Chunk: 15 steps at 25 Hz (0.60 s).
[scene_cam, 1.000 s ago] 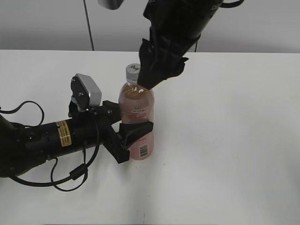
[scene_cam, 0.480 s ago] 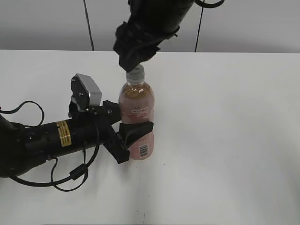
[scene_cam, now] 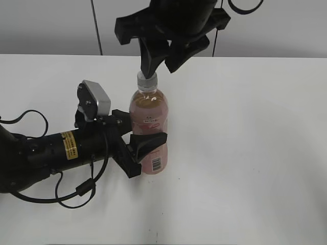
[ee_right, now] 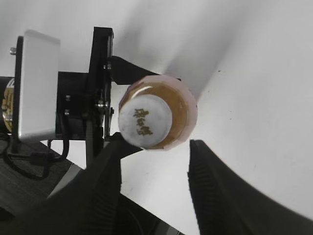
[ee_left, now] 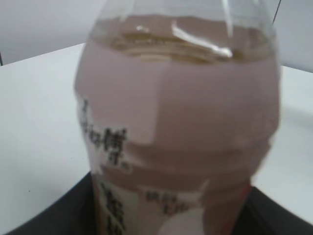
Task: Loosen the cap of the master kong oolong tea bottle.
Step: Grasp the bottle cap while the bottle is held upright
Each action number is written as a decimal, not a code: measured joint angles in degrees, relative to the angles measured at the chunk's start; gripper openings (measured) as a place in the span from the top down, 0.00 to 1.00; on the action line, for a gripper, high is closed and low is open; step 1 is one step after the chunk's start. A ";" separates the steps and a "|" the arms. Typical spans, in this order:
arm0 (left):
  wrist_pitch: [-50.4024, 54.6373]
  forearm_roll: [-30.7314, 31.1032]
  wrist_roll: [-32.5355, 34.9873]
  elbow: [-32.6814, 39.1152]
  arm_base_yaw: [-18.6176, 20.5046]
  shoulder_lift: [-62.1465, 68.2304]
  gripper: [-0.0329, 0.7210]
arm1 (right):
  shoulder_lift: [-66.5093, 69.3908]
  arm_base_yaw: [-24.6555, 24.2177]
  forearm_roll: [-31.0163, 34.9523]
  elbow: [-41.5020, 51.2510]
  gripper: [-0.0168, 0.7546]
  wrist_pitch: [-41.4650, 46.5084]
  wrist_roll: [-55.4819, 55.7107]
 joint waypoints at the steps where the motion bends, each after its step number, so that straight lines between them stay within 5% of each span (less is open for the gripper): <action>1: 0.00 0.00 0.00 0.00 0.00 0.00 0.43 | 0.00 0.00 0.06 0.00 0.53 0.14 0.67; 15: 0.00 0.00 0.00 0.00 0.00 0.00 0.43 | 3.07 0.00 1.54 -0.15 0.44 -1.79 12.01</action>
